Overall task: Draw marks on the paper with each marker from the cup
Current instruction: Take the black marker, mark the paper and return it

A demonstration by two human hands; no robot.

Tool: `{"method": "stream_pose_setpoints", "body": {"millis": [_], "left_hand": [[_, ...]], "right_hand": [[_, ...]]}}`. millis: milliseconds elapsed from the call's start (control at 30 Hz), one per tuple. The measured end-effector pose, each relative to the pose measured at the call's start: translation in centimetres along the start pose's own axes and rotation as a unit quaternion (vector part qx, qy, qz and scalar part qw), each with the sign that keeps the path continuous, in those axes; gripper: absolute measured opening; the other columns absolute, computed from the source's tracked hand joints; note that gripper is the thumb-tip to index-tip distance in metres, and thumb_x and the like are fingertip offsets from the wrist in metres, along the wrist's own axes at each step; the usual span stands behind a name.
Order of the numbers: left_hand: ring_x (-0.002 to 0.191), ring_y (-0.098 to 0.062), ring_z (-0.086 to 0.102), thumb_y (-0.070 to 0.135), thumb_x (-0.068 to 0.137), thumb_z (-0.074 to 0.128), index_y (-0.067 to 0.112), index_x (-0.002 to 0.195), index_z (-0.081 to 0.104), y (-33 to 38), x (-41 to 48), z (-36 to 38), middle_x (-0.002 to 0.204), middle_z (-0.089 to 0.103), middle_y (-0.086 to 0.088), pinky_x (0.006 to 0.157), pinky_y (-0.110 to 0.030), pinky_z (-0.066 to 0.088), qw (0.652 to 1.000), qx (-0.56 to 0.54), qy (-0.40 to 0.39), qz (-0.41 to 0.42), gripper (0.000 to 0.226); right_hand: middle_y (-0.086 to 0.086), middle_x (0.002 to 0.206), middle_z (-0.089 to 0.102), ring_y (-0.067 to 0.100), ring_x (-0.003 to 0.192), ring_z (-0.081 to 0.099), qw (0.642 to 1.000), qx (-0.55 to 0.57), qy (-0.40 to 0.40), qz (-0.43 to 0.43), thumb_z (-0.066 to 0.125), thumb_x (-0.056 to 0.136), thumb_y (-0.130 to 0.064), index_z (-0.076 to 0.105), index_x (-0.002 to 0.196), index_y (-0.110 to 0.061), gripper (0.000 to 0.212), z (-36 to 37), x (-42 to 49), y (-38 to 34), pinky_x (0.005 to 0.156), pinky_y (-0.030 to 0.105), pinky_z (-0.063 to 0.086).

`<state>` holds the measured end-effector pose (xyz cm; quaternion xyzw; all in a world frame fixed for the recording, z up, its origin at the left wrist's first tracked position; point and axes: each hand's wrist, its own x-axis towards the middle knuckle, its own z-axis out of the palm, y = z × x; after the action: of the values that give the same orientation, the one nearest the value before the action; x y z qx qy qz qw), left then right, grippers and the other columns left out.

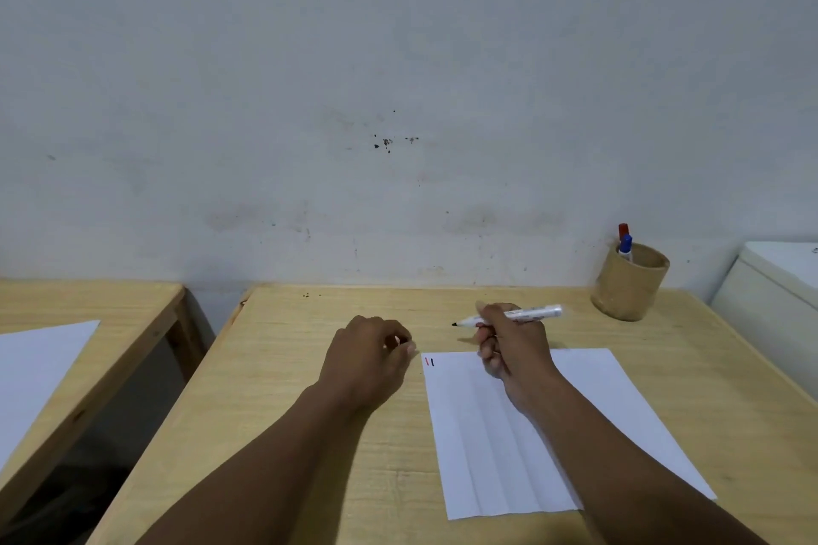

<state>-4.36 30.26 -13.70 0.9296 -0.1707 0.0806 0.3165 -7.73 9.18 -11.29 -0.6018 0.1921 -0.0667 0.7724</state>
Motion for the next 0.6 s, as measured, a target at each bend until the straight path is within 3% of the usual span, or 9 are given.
{"method": "stream_pose_setpoints", "body": {"millis": [67, 167, 267, 367, 600], "left_hand": [[0.075, -0.004, 0.068, 0.040, 0.085, 0.068, 0.028, 0.085, 0.078, 0.8, 0.6, 0.2, 0.075, 0.075, 0.015, 0.068, -0.028, 0.055, 0.998, -0.058, 0.001, -0.028, 0.015], [0.061, 0.004, 0.064, 0.031, 0.087, 0.077, 0.020, 0.080, 0.080, 2.9, 2.0, -0.4, 0.064, 0.073, 0.020, 0.059, -0.012, 0.045, 0.970, -0.235, 0.019, -0.065, 0.014], [0.071, -0.008, 0.072, 0.029, 0.089, 0.077, 0.013, 0.088, 0.082, 6.3, 3.4, -1.5, 0.080, 0.080, 0.005, 0.067, -0.020, 0.048, 0.917, -0.387, -0.006, -0.095, 0.017], [0.078, -0.014, 0.076, 0.031, 0.090, 0.076, 0.014, 0.094, 0.081, 9.5, 4.0, -1.2, 0.087, 0.081, 0.002, 0.072, -0.028, 0.050, 0.891, -0.440, -0.038, -0.100, 0.019], [0.074, -0.013, 0.072, 0.033, 0.088, 0.077, 0.011, 0.094, 0.081, 13.6, 4.7, 0.7, 0.081, 0.079, 0.004, 0.071, -0.028, 0.050, 0.878, -0.467, -0.048, -0.096, 0.022]], "right_hand": [[0.001, 0.058, 0.061, 0.009, 0.043, 0.047, 0.999, 0.041, 0.011, 0.014, 0.080, 0.083, -0.027, 0.069, 0.080, -0.017, 0.015, -0.7, 0.1, -1.1, 0.041, 0.020, 0.031], [0.006, 0.064, 0.065, 0.011, 0.045, 0.054, 0.995, 0.093, -0.016, 0.020, 0.076, 0.086, -0.030, 0.069, 0.085, -0.013, 0.018, -1.9, -0.1, -2.9, 0.044, 0.022, 0.035], [0.011, 0.065, 0.069, 0.015, 0.045, 0.060, 0.987, 0.151, -0.026, 0.038, 0.062, 0.093, -0.026, 0.068, 0.090, -0.009, 0.019, -3.4, -0.5, -4.2, 0.047, 0.025, 0.039], [0.012, 0.065, 0.070, 0.015, 0.045, 0.061, 0.982, 0.184, -0.027, 0.035, 0.060, 0.093, -0.023, 0.068, 0.091, -0.007, 0.018, -4.4, -1.1, -5.0, 0.044, 0.023, 0.043], [0.013, 0.068, 0.069, 0.016, 0.048, 0.061, 0.976, 0.217, -0.026, 0.011, 0.063, 0.095, -0.022, 0.068, 0.090, -0.006, 0.018, -6.1, -1.9, -6.3, 0.044, 0.022, 0.045]]}}
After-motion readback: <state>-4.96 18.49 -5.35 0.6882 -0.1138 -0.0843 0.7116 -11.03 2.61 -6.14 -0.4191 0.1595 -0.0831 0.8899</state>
